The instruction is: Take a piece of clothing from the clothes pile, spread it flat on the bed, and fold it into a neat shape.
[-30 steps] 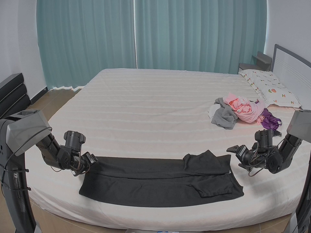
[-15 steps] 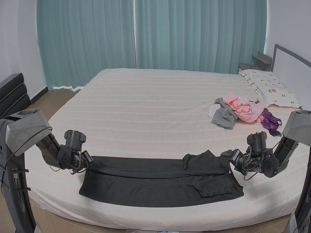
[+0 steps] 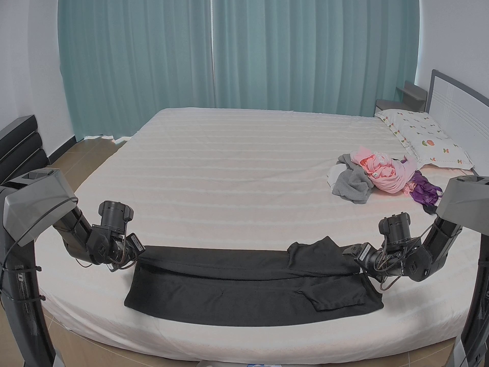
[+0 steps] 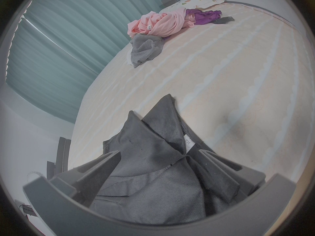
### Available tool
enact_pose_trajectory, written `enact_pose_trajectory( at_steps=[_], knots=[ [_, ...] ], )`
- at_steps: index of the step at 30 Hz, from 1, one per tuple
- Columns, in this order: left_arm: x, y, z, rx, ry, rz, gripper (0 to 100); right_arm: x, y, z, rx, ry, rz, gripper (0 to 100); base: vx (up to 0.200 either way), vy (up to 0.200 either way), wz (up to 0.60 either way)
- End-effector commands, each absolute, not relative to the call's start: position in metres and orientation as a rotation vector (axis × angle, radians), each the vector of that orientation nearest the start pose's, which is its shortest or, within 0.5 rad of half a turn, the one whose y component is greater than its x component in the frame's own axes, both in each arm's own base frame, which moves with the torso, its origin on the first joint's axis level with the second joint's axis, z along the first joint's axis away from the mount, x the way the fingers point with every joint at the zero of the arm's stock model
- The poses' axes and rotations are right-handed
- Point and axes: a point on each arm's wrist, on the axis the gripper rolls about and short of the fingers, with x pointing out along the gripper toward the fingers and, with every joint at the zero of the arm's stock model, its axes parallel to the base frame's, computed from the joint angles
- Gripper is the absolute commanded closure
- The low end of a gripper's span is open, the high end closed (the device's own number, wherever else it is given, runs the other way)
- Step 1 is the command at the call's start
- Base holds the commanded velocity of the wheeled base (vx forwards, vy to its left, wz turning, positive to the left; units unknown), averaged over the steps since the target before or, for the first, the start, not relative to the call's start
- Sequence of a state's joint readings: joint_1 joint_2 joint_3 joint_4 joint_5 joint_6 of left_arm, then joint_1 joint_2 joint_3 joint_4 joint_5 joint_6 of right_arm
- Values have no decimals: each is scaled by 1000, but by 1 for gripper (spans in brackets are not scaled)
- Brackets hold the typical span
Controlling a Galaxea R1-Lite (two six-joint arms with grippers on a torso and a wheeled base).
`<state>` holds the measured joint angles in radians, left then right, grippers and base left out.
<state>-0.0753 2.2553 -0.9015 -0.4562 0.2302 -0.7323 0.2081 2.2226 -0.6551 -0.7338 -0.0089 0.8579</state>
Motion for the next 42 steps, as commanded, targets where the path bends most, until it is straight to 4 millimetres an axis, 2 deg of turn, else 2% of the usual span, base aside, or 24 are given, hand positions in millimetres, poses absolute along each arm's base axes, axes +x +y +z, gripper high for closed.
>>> enact_pose_trajectory(
  at_steps=[1, 4, 5, 17, 25, 31, 35, 42],
  knots=[
    [364, -22, -1, -546, 784, 457, 100, 325, 72, -16, 711, 851, -170, 0, 0, 0, 0],
    [364, -22, -2, -545, 787, 458, 100, 329, 74, -16, 709, 849, -166, 0, 0, 0, 0],
    [364, -22, -2, -545, 786, 458, 100, 329, 74, -16, 709, 851, -166, 100, 0, 0, 0],
    [365, -22, -1, -545, 782, 456, 100, 326, 73, -18, 695, 891, -189, 100, 0, 0, 0],
    [371, -18, 6, -562, 750, 461, 100, 332, 70, 4, 720, 814, -173, 100, 0, 0, 0],
    [382, -18, 10, -600, 648, 439, 100, 354, 67, 18, 773, 709, -197, 100, 0, 0, 0],
    [384, -19, 12, -612, 615, 435, 100, 357, 64, 20, 780, 701, -204, 100, 0, 0, 0],
    [390, -19, 29, -619, 584, 420, 100, 363, 63, 35, 793, 650, -185, 100, 0, 0, 0]
  ],
)
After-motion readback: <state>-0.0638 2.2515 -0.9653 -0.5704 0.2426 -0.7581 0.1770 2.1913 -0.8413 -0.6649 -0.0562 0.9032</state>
